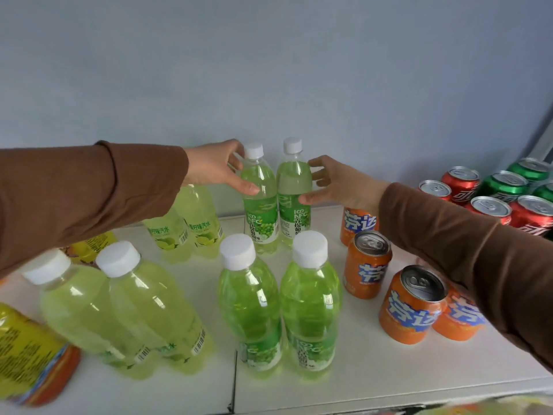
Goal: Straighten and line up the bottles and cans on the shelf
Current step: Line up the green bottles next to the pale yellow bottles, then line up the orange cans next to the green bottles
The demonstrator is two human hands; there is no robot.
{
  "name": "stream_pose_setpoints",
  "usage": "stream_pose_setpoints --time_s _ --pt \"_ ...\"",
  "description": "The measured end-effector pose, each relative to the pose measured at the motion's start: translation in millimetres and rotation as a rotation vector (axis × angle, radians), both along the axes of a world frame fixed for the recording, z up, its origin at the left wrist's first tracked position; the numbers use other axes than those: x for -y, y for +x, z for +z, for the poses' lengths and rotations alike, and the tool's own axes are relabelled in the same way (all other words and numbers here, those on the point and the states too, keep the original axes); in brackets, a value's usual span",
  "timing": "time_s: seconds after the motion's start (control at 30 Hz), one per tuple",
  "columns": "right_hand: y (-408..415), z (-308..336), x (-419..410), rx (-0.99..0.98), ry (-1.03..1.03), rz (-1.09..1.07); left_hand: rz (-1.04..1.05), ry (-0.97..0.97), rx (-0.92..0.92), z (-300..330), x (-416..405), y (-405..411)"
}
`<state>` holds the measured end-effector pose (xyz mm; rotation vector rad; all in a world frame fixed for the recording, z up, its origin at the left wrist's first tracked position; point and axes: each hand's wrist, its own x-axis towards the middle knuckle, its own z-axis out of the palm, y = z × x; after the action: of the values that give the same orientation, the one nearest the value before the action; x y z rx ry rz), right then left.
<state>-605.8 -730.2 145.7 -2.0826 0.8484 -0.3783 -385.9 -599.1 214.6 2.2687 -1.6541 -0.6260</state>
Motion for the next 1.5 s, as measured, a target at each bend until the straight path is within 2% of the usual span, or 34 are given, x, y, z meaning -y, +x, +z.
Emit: stream_pose_setpoints --time_s 0.4,0.47,0.53,0.73,1.0,1.27,1.5 --pt "-57.1 49.8 -51.3 0.063 -0.294 -0.079 0.002 -0.285 0.199 45.3 -55.2 -34.7" --pt "-111.1 60.9 -116.2 0.079 -0.347 -0.117 -0.069 -0.337 0.183 51.3 -116.1 -83.0" --pt "-123.3 66.9 -123.3 0.139 -0.383 -0.128 -0.084 -0.381 0.235 58.7 -127.6 -92.5" --pt "-171.7 72.5 -168.3 0.127 -0.511 -0.110 -0.185 -0.518 0.356 60.3 -176.8 -154.1" --pt "-253.3 44.7 -200.0 0.030 -0.679 -0.070 -0.260 -0.505 0.369 5.7 -200.0 -229.5" --pt "-306.5 -46.3 -177.7 -0.038 -0.595 0.028 -0.186 -0.370 0.228 -90.0 -178.5 -289.7" --pt "-303.1 -129.3 -162.3 -0.101 -0.565 0.068 -0.072 -0.260 0.189 -170.5 -161.6 -309.7"
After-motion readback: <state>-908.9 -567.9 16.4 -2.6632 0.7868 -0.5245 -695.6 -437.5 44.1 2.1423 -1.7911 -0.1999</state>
